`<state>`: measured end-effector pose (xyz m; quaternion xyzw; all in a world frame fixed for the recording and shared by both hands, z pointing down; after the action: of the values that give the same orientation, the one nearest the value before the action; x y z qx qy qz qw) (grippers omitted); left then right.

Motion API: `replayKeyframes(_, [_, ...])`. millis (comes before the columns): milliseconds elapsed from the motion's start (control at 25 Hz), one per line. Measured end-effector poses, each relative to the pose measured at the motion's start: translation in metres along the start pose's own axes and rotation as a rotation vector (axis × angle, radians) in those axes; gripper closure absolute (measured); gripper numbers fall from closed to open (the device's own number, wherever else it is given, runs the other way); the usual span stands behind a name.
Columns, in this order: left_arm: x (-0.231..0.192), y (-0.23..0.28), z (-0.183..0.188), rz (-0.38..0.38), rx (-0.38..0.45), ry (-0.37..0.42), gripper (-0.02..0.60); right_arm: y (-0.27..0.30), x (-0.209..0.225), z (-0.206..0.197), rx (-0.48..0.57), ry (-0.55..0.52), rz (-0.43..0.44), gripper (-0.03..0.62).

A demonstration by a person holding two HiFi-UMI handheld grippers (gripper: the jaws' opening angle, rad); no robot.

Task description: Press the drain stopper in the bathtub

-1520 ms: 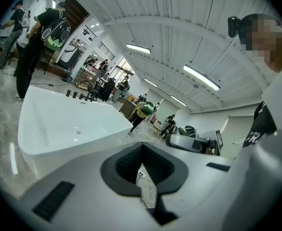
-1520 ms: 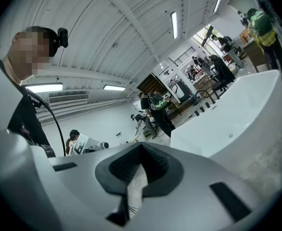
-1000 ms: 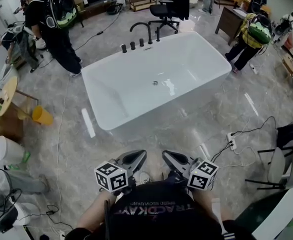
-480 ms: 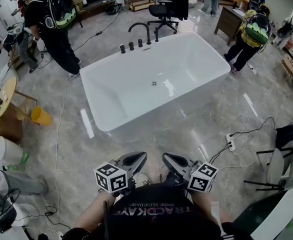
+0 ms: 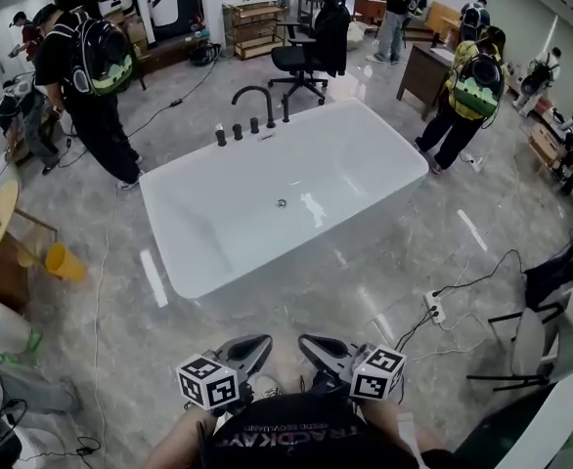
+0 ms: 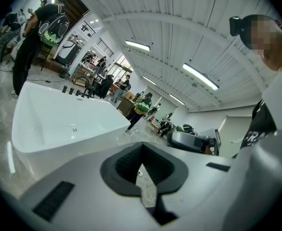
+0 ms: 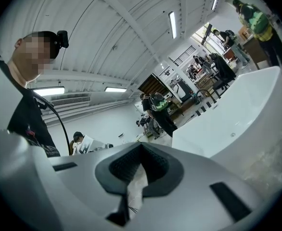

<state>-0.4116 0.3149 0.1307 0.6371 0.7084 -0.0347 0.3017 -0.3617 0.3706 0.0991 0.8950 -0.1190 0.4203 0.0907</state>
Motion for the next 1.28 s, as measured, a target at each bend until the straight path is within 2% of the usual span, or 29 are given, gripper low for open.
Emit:
replayKeyframes(320, [0.004, 0.022, 0.003, -0.029, 0.01, -0.002, 0.577, -0.01, 0.008, 0.014, -0.016, -0.037, -0.004, 0.582])
replayKeyframes(800, [0.018, 0.067, 0.018, -0.037, -0.002, -0.011, 0.577, -0.037, 0.036, 0.052, -0.008, -0.016, -0.011, 0.582])
replayKeyframes(960, [0.022, 0.065, 0.015, -0.032, -0.019, -0.015, 0.577, -0.041, 0.035, 0.052, -0.003, -0.006, -0.013, 0.582])
replayKeyframes(1120, [0.016, 0.097, 0.031, -0.012, -0.025, -0.004, 0.577, -0.046, 0.06, 0.082, 0.008, 0.002, 0.005, 0.582])
replayKeyframes(1280, [0.014, 0.111, 0.036, 0.004, -0.041, -0.02, 0.577, -0.051, 0.074, 0.094, 0.005, 0.026, 0.002, 0.582])
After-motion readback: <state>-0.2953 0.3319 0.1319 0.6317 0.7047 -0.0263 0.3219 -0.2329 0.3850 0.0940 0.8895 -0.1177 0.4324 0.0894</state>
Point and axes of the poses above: the fingertips, and each gripper's own axes: y forward along the fingers, x to its right, z out of its top, the point moved 1 cm from there along -y, backward along the fingers, and after that the axes turned 9 degrees about y, right-handed, at the moved point
